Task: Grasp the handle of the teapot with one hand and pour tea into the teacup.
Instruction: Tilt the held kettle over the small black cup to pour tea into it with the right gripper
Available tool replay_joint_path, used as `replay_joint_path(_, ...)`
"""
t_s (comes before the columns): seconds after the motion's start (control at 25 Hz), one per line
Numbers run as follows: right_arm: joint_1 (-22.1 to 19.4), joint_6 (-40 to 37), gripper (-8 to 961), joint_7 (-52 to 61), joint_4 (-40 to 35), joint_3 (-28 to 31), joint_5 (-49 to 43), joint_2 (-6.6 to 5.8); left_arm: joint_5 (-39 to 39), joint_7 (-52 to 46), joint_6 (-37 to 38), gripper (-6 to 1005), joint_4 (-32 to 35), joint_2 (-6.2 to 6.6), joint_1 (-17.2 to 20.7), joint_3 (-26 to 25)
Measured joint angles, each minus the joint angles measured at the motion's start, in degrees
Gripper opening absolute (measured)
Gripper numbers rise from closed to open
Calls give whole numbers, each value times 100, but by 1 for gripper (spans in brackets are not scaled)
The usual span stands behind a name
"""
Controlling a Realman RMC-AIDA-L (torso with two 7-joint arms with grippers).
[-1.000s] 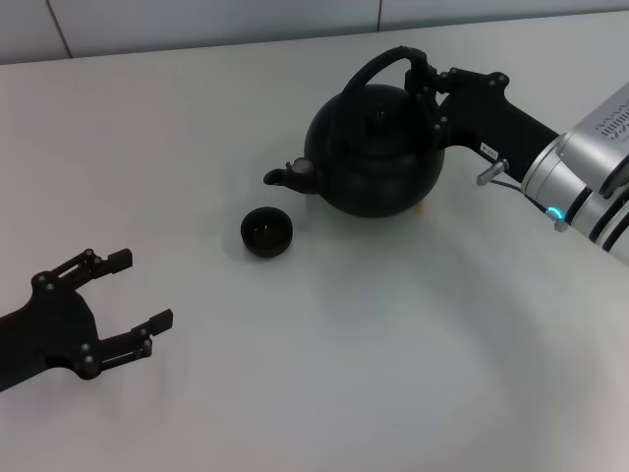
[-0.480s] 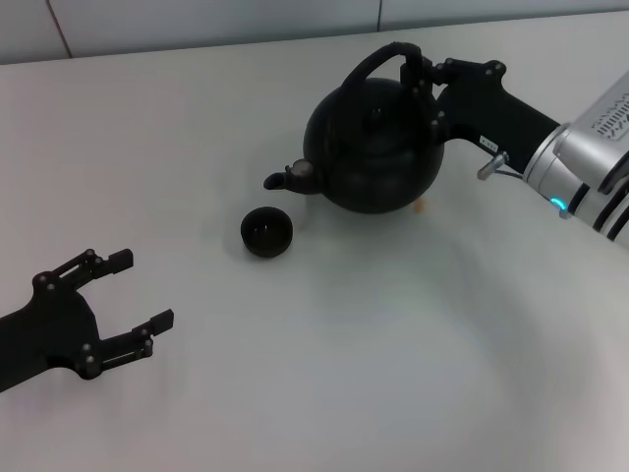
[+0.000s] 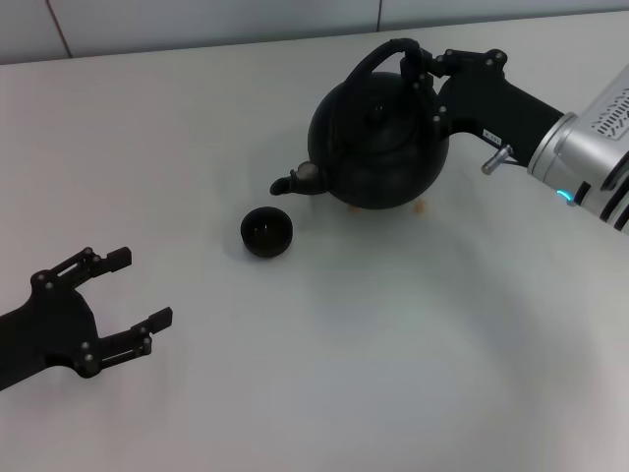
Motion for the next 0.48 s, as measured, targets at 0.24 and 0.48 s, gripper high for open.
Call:
replay_joint_path(0.24,16,-5,91,-154,-74,-41,0,-3,-3,0,0,854,0,-3,-11,0)
replay_joint_path(0.48,77,30,91,-288,-72,-47,2,0,-6,-2,0,854,0,-7,-23,0)
